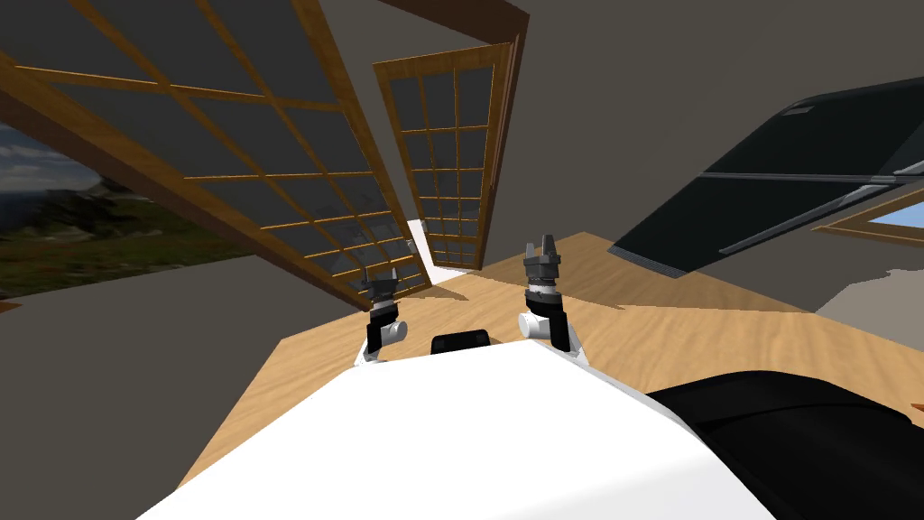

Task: Push the door open

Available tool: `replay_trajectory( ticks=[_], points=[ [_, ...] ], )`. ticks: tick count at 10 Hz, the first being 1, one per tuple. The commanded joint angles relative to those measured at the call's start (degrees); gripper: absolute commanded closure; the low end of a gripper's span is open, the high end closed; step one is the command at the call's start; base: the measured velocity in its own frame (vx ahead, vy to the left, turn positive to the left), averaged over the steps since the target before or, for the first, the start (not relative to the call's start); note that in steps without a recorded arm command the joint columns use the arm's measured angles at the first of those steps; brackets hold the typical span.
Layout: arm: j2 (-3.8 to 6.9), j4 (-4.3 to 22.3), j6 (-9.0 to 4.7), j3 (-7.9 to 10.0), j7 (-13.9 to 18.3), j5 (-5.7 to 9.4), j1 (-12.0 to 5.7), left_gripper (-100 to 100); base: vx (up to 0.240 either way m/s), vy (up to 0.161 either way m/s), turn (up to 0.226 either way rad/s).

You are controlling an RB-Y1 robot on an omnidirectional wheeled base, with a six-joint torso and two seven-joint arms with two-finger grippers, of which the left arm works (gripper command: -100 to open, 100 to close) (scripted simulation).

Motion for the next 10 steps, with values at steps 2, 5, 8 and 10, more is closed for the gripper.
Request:
replay_trajectory(
  ticks=[2, 5, 8, 10],
  points=[
    [0.09, 3.86, -0.9, 0.33, 2.75, 2.0, -1.16, -100, 0.091, 0.033, -0.098],
    [0.2, 8.59, -1.92, 0.78, 5.8, 4.31, -2.73, -100, 0.099, 0.041, -0.105],
    [0.25, 13.31, -2.94, 1.22, 8.85, 6.63, -4.3, -100, 0.088, 0.044, -0.106],
    [0.25, 16.41, -3.61, 1.51, 10.84, 8.15, -5.33, -100, 0.079, 0.03, -0.088]
  ],
)
